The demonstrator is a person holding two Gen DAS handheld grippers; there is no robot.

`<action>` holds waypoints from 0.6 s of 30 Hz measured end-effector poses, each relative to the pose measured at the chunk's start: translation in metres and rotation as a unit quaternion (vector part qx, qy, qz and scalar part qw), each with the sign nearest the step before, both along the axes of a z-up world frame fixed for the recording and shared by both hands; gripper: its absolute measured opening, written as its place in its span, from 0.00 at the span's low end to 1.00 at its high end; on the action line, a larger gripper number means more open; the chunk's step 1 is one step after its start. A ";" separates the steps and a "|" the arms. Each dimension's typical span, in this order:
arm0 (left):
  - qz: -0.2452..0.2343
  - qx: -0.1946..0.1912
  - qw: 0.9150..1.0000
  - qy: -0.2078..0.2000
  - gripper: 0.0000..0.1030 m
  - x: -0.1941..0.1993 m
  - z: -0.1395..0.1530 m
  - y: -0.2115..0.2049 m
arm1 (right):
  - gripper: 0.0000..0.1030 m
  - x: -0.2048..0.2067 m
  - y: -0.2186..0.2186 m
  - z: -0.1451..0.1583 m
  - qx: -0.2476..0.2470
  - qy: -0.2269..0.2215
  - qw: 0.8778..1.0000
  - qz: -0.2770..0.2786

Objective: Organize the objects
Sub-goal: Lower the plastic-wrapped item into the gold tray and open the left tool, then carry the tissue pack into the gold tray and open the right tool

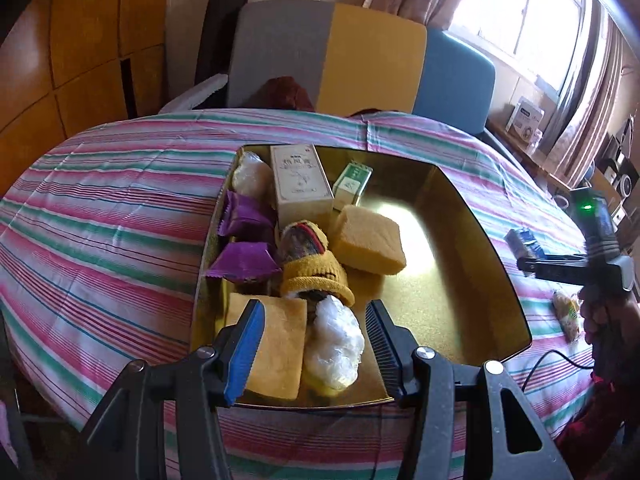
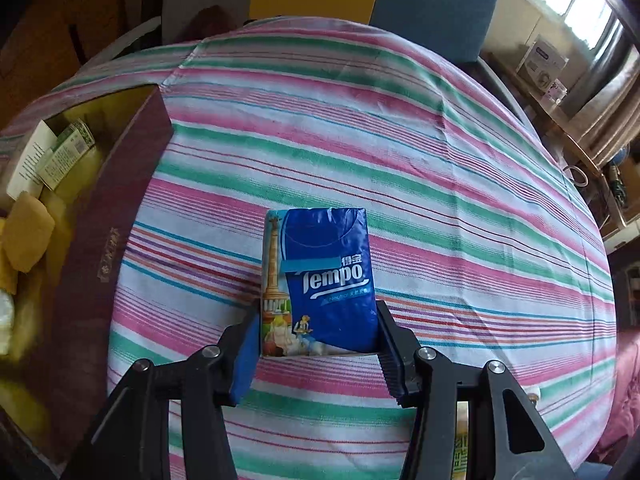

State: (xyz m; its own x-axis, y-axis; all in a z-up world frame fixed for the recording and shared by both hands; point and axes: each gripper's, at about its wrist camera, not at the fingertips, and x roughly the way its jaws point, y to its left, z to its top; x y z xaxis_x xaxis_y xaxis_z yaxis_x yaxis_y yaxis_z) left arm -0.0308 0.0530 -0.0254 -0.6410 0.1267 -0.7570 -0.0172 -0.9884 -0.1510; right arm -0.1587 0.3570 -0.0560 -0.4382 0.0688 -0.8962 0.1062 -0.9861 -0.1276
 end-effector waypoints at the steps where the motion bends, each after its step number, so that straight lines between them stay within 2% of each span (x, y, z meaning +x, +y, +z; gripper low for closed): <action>1: 0.002 0.003 1.000 0.003 0.52 0.001 0.002 -0.002 | 0.51 0.004 -0.002 0.009 -0.004 0.010 1.000 -0.003; 5: 0.015 0.005 1.000 0.013 0.52 0.004 0.007 -0.011 | 0.51 0.023 -0.022 0.050 -0.048 0.050 0.998 0.008; 9: 0.036 0.007 0.999 0.018 0.52 0.006 0.010 -0.023 | 0.51 0.042 -0.072 0.072 -0.085 0.064 0.992 0.063; 13: 0.049 0.012 0.999 0.019 0.52 0.009 0.010 -0.035 | 0.51 0.059 -0.136 0.064 -0.117 0.035 0.985 0.120; 18: 0.060 0.011 0.998 0.024 0.52 0.014 0.009 -0.047 | 0.51 0.069 -0.196 0.026 -0.103 -0.027 0.981 0.165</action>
State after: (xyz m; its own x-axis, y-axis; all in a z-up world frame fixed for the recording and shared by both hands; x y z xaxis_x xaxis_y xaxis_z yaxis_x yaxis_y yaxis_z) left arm -0.0164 0.0064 -0.0164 -0.6879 0.0640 -0.7230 0.0931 -0.9801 -0.1754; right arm -0.0898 0.1605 -0.0301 -0.3575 -0.2531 -0.8990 0.4250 -0.9012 0.0847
